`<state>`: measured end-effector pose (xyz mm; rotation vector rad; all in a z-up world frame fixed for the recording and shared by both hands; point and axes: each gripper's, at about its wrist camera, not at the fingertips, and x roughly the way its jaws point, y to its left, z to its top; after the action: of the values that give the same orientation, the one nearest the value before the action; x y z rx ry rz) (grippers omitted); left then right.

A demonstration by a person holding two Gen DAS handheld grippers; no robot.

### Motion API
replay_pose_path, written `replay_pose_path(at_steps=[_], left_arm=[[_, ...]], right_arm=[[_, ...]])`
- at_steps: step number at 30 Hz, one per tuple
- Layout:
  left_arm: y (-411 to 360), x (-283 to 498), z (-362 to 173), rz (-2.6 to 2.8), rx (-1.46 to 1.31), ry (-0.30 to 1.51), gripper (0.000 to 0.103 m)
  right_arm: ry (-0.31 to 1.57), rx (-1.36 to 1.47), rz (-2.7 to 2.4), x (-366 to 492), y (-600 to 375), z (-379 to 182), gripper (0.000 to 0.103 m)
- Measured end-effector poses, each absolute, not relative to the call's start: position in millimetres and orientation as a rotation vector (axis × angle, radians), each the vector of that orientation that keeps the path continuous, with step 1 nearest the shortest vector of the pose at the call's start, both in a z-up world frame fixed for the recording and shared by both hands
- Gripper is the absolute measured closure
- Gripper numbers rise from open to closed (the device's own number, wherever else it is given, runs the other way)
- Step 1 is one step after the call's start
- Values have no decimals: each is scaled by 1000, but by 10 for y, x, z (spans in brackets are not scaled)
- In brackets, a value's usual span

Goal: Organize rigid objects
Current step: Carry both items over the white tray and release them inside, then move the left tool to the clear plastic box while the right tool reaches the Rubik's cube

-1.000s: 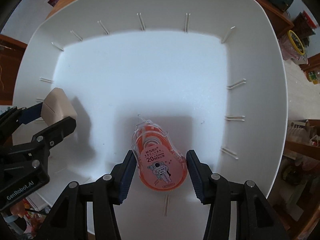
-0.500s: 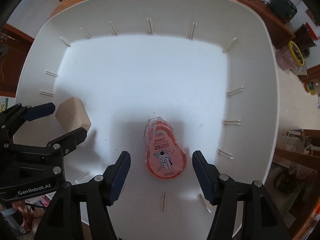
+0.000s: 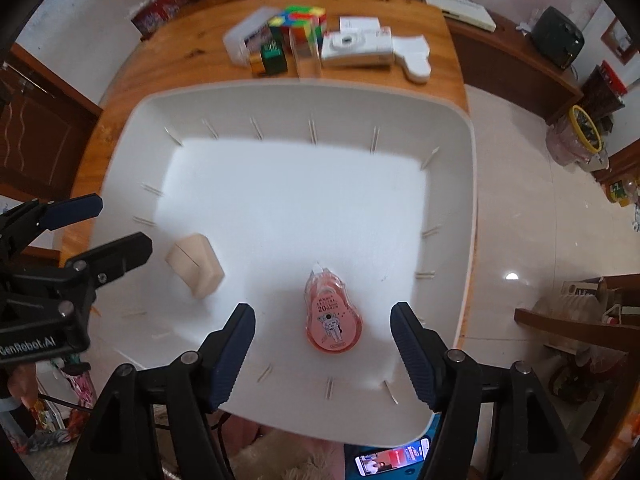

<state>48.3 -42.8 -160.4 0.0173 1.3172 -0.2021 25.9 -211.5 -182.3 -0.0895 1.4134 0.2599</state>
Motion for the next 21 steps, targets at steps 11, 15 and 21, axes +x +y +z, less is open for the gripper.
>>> replay_pose_path(at_steps=[11,15,21], left_arm=[[-231,685,-1036,-163,10,1206,16],[-204,758,-864,-165,30,1162,16],[-199,900,-644,-175,69,1107,16]], right_arm=[[1324,-31,291,323,-2114,-1401,32],[1292,-27,299,385,-2102,-1182,32],[1232,-18,304,587,-2059,-809,32]])
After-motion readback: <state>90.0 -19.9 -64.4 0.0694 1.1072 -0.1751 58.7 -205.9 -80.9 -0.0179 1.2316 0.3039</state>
